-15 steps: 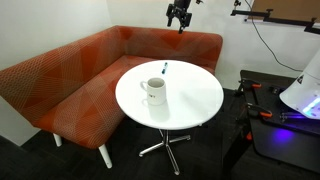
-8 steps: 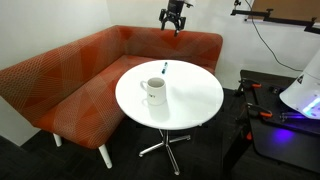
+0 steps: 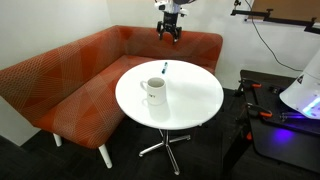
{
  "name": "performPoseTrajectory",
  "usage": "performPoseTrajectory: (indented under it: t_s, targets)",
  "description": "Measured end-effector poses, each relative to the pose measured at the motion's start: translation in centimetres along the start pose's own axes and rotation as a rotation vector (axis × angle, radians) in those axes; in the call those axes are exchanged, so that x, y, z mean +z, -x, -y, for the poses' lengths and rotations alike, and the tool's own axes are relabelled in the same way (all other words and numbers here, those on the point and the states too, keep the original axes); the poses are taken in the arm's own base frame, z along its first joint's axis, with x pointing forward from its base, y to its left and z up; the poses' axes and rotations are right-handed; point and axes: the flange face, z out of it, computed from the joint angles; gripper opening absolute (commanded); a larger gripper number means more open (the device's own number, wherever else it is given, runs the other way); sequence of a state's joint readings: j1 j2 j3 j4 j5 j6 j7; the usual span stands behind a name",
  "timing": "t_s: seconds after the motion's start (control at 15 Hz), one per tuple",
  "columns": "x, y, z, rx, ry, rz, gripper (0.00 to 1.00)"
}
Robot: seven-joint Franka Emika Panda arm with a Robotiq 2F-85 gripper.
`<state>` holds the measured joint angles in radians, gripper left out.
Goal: Pick up the pen from the table and put it in the cup
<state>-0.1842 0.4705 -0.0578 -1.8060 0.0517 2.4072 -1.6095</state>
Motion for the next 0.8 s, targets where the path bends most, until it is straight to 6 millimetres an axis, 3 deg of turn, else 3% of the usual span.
performPoseTrajectory:
  t_s: [0.33,0.8]
  targets:
    - [3.7,-0.1,-0.2,-0.032,-0.045,0.026,1.00]
    - [4.1,-0.4,-0.1,-0.033,-0.047,0.022,1.00]
